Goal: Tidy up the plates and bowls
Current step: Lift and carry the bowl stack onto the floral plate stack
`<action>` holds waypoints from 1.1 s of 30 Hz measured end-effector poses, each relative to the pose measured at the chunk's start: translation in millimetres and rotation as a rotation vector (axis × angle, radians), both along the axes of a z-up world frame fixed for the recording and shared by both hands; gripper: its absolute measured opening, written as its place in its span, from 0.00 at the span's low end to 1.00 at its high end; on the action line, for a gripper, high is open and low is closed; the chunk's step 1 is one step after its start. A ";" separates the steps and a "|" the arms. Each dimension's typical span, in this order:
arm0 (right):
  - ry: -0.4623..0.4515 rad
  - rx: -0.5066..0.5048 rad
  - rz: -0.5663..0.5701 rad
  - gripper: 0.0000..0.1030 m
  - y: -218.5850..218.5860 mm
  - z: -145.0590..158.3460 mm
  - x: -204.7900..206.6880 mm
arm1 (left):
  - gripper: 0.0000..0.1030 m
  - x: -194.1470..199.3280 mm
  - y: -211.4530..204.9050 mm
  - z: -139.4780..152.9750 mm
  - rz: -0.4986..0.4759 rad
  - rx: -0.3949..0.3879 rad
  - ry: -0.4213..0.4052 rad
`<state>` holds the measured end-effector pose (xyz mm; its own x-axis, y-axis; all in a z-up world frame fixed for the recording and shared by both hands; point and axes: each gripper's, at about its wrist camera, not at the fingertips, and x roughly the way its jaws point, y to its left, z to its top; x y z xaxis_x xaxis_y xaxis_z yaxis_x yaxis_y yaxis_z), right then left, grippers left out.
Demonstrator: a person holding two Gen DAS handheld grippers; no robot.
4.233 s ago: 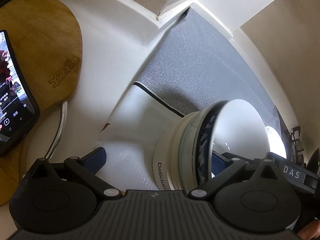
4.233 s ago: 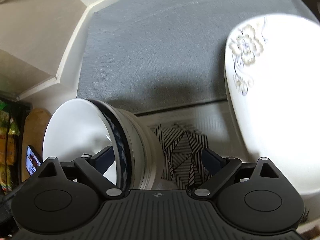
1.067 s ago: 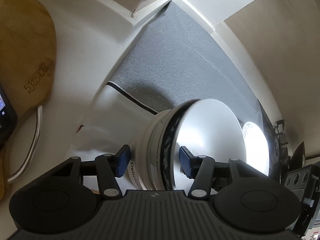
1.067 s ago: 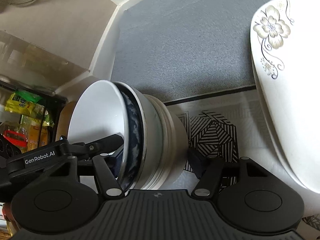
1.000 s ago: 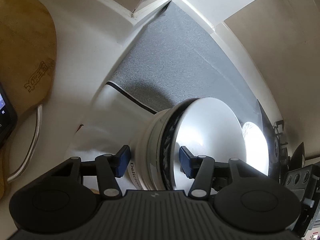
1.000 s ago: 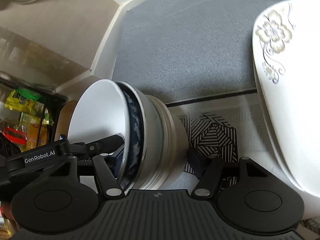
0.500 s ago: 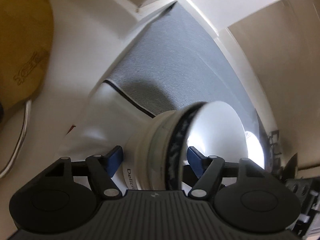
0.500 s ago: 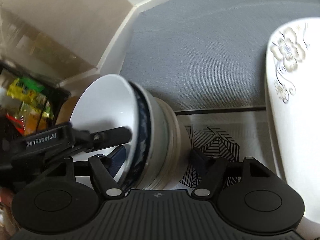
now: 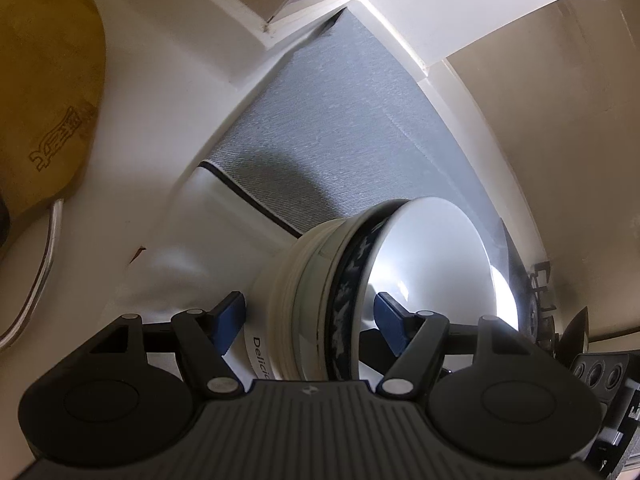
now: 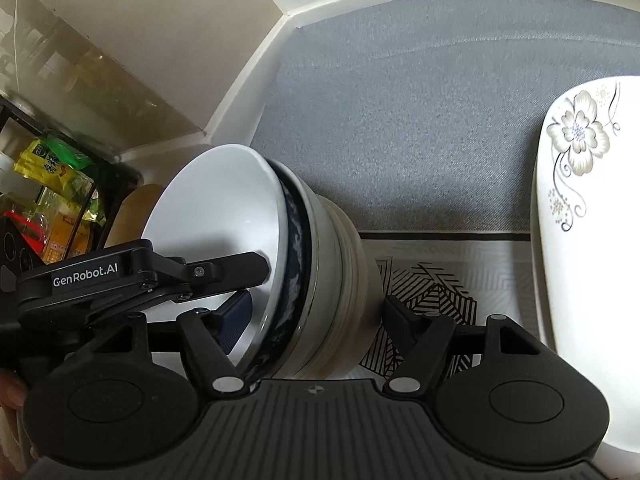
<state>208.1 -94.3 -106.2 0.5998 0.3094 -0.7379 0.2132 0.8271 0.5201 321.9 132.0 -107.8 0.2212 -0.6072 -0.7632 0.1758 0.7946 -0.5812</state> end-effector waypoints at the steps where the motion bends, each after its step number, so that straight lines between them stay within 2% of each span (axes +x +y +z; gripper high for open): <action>1: -0.002 0.000 -0.002 0.71 -0.8 1.5 -0.5 | 0.73 -0.3 -0.8 1.8 -0.002 0.000 -0.002; 16: -0.033 -0.027 -0.055 0.71 -29.0 33.0 -18.7 | 0.74 -6.7 -35.8 29.7 -0.048 -0.022 -0.040; 24: -0.075 -0.038 -0.103 0.71 -76.3 51.5 -34.2 | 0.74 -11.6 -85.2 49.3 -0.098 -0.033 -0.079; 33: -0.073 -0.058 -0.231 0.71 -133.9 56.9 -74.7 | 0.74 -28.7 -165.0 50.5 -0.232 -0.047 -0.078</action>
<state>133.4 -228.3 -49.3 0.7022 0.1158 -0.7025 0.3639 0.7897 0.4939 293.2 -33.0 -57.3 0.1291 -0.6830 -0.7189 0.3962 0.7001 -0.5940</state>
